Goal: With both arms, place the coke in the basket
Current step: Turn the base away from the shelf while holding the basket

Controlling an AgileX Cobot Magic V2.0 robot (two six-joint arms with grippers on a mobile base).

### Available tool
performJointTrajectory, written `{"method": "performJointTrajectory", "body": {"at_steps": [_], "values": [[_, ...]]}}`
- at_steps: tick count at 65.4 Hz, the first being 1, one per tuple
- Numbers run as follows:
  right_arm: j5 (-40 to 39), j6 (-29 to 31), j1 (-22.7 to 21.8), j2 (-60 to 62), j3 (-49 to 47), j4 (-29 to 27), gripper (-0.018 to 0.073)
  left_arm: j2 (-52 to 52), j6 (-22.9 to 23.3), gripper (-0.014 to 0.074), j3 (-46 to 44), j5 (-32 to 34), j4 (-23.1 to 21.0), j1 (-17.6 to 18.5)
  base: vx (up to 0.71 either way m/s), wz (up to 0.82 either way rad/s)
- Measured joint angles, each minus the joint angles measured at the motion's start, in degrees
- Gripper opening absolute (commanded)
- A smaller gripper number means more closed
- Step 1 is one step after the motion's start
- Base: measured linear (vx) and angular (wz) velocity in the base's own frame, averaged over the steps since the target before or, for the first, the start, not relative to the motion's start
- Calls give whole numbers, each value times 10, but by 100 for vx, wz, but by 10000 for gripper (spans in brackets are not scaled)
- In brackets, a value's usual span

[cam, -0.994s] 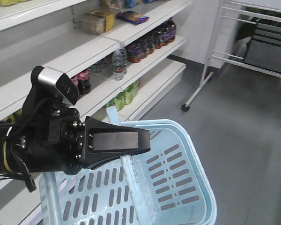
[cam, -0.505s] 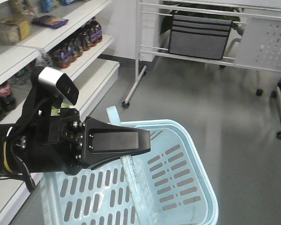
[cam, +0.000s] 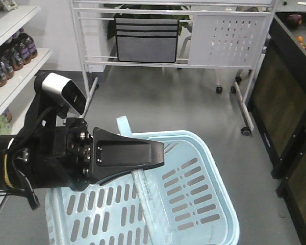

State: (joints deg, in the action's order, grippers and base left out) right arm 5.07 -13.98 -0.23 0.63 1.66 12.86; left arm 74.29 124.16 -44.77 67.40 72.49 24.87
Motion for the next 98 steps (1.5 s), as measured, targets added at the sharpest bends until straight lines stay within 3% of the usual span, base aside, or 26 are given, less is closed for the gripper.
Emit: {"method": "performJointTrajectory", "body": {"at_steps": [36,98], "values": [[0,0,0,0,0,0,-5,0,0,-8,0,0,0,0,16,-21],[0,0,0,0,0,0,-5,0,0,-8,0,0,0,0,22,1]]}}
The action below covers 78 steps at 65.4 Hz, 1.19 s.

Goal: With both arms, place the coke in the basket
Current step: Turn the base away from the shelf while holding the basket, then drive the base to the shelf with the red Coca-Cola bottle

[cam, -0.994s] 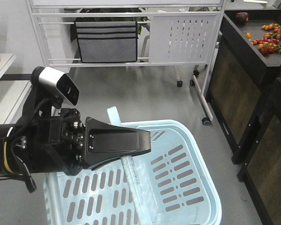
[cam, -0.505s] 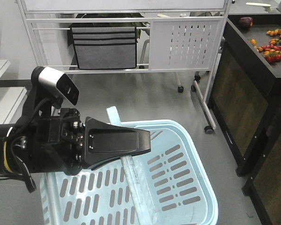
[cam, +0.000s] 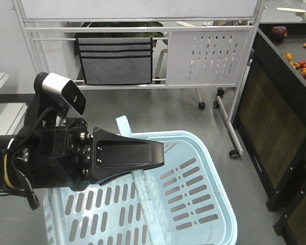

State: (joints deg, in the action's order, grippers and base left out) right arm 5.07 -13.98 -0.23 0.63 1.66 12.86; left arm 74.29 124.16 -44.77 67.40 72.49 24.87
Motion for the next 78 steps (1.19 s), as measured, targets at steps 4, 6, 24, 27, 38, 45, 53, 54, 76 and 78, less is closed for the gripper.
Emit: {"method": "performJointTrajectory", "body": {"at_steps": [4,6,24,27,38,45,53,54,76,78], "values": [[0,0,0,0,0,0,-5,0,0,-8,0,0,0,0,25,2],[0,0,0,0,0,0,-5,0,0,-8,0,0,0,0,25,1],[0,0,0,0,0,0,-5,0,0,-8,0,0,0,0,24,1],[0,0,0,0,0,0,-5,0,0,-6,0,0,0,0,24,1],[0,0,0,0,0,0,-5,0,0,-6,0,0,0,0,23,1],[0,0,0,0,0,0,-5,0,0,-6,0,0,0,0,22,1],[0,0,0,0,0,0,-5,0,0,-6,0,0,0,0,21,1],[0,0,0,0,0,0,-5,0,0,-6,0,0,0,0,20,2],[0,0,0,0,0,0,-5,0,0,-6,0,0,0,0,19,6],[0,0,0,0,0,0,-5,0,0,-6,0,0,0,0,19,11]]}}
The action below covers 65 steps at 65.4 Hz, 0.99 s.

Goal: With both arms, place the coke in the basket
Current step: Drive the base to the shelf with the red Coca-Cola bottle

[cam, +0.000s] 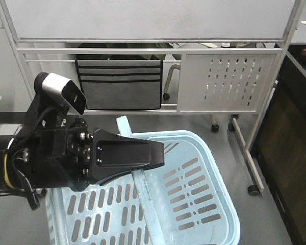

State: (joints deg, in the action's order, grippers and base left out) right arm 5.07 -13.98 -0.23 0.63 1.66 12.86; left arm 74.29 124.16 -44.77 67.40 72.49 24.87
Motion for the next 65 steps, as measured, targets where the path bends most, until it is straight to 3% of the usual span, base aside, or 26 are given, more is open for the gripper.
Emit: {"method": "performJointTrajectory", "body": {"at_steps": [65], "values": [[0,0,0,0,0,0,-5,0,0,-6,0,0,0,0,16,27]]}}
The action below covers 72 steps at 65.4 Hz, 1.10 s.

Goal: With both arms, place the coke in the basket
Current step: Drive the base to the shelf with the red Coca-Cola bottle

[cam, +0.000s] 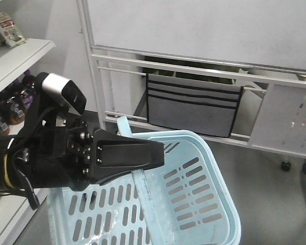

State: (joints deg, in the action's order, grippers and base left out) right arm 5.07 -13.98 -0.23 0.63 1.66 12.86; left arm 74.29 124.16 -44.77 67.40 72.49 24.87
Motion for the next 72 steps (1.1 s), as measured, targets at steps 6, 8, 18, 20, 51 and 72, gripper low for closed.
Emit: {"method": "performJointTrajectory", "body": {"at_steps": [6,8,18,20,51,72], "values": [[0,0,0,0,0,0,-5,0,0,-6,0,0,0,0,13,44],[0,0,0,0,0,0,-5,0,0,-6,0,0,0,0,12,46],[0,0,0,0,0,0,-5,0,0,-6,0,0,0,0,12,48],[0,0,0,0,0,0,-5,0,0,-6,0,0,0,0,12,51],[0,0,0,0,0,0,-5,0,0,-6,0,0,0,0,12,53],[0,0,0,0,0,0,-5,0,0,-6,0,0,0,0,11,49]]}}
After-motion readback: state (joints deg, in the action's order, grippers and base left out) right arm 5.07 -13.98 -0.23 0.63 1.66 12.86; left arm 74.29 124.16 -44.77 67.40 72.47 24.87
